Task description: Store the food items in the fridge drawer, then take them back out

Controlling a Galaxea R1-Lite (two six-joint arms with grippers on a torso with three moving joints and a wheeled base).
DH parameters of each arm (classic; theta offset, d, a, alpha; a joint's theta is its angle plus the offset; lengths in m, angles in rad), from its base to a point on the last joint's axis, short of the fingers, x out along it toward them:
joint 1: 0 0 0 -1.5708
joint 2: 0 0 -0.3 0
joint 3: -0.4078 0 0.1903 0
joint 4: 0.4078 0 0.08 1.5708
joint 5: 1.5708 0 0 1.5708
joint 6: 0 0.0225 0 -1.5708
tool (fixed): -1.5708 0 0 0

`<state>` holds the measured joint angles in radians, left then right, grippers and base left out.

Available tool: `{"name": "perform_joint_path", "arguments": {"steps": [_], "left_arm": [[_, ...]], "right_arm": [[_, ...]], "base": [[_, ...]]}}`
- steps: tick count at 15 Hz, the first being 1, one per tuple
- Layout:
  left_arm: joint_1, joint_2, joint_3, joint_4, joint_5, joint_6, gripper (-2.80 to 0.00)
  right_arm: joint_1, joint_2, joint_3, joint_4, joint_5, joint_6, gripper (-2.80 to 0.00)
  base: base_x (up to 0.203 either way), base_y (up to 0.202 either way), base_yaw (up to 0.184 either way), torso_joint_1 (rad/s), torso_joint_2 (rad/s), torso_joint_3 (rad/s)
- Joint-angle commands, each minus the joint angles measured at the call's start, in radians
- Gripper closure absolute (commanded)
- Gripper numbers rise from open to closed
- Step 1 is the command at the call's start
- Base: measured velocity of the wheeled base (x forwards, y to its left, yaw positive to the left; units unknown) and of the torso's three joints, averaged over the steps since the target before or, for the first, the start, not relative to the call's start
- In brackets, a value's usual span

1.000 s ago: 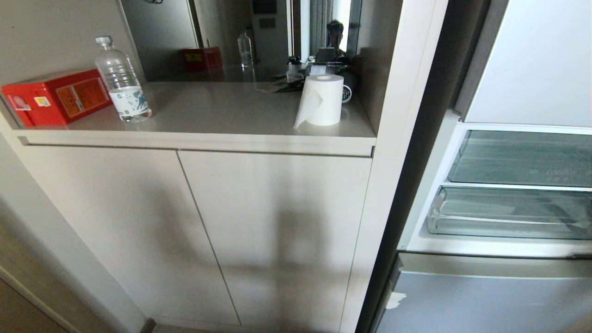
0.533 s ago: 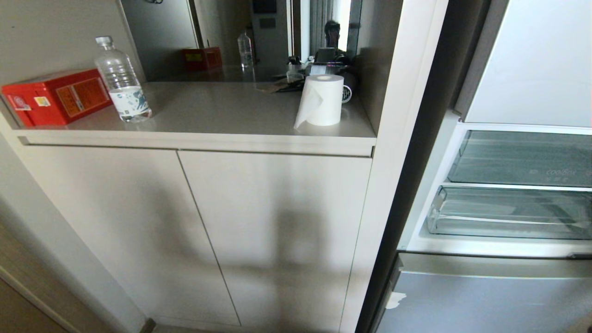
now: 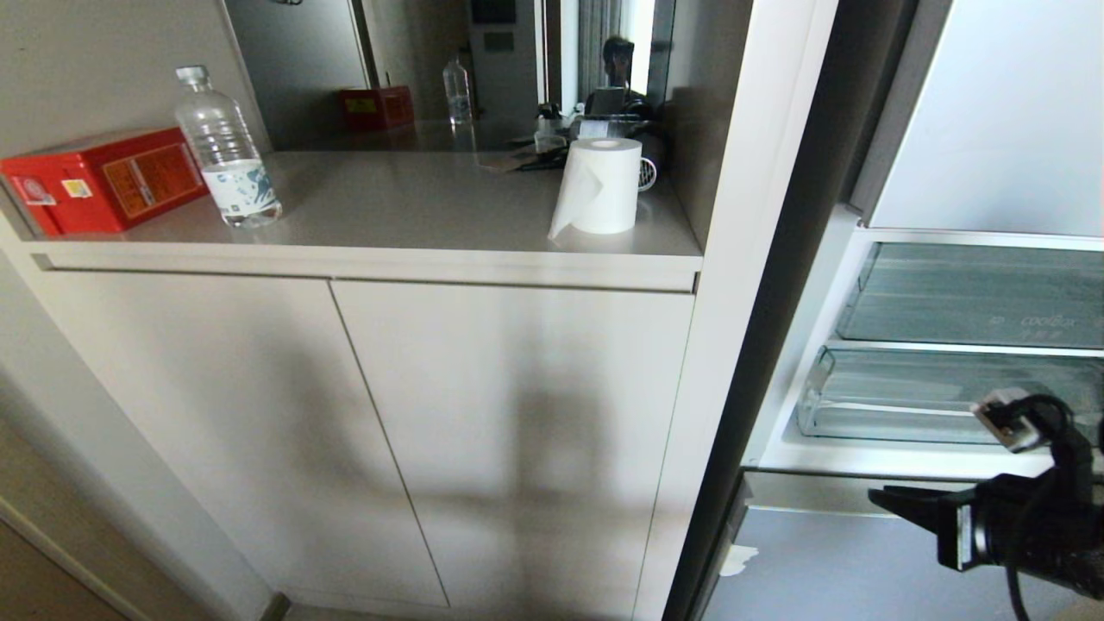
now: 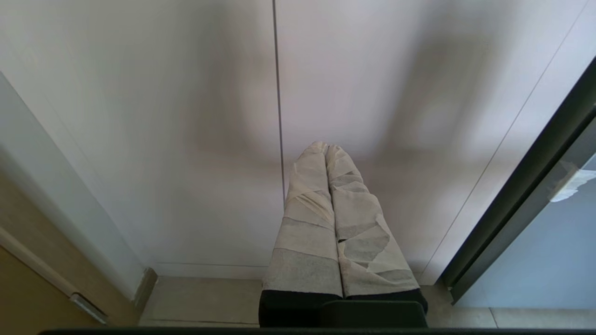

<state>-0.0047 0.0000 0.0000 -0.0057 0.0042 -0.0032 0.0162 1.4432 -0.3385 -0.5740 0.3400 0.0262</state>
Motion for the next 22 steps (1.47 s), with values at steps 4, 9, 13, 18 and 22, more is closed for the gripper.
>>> {"name": "perform_joint_path", "arguments": {"steps": [4,9,13,18,22], "left_arm": [[0.000,0.002,0.000,0.000,0.000,0.000,0.00],[0.000,0.002,0.000,0.000,0.000,0.000,0.00],[0.000,0.002,0.000,0.000,0.000,-0.001,0.00],[0.000,0.002,0.000,0.000,0.000,0.000,0.00],[0.000,0.002,0.000,0.000,0.000,0.000,0.00]], "right_arm": [[-0.038,0.322,0.007,-0.525,0.003,0.012,-2.80],[-0.065,0.334,-0.015,-0.639,-0.111,-0.001,-2.80],[-0.065,0.373,-0.031,-0.641,-0.153,0.005,-2.80],[-0.064,0.409,-0.059,-0.641,-0.179,0.013,-2.80],[-0.062,0.457,-0.124,-0.642,-0.214,0.014,-2.80]], "base": [[0.000,0.000,0.000,0.000,0.00,0.000],[0.000,0.000,0.000,0.000,0.00,0.000],[0.000,0.000,0.000,0.000,0.00,0.000],[0.000,0.000,0.000,0.000,0.00,0.000],[0.000,0.000,0.000,0.000,0.00,0.000]]}}
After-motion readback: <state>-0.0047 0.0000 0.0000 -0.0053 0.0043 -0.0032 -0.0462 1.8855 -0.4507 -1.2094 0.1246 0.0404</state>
